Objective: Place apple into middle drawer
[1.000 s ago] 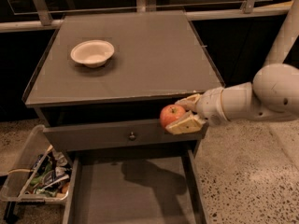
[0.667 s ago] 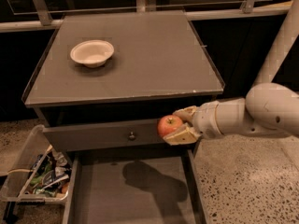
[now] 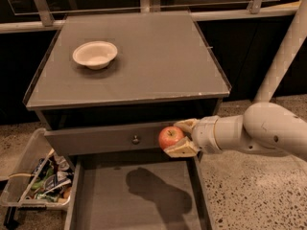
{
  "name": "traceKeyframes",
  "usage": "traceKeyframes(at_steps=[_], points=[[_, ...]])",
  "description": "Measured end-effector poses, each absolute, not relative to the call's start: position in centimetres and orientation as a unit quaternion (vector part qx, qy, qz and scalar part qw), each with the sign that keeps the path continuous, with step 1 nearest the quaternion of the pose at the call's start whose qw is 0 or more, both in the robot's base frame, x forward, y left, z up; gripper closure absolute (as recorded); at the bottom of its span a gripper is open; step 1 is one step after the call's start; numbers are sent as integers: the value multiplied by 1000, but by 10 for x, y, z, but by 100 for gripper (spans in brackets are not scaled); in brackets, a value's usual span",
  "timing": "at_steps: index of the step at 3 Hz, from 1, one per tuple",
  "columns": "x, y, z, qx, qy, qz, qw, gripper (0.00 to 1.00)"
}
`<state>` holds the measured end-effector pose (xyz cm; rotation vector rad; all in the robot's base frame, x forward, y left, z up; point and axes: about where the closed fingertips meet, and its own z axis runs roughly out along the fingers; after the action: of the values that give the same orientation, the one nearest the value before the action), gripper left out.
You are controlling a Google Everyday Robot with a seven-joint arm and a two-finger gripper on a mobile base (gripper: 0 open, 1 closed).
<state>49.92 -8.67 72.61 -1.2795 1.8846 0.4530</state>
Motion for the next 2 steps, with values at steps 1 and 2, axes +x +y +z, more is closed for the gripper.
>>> traceKeyframes(at_steps=[1, 2], points=[[498, -84, 723, -505, 745, 182, 396, 100], [495, -73, 701, -489, 750, 207, 395, 100]])
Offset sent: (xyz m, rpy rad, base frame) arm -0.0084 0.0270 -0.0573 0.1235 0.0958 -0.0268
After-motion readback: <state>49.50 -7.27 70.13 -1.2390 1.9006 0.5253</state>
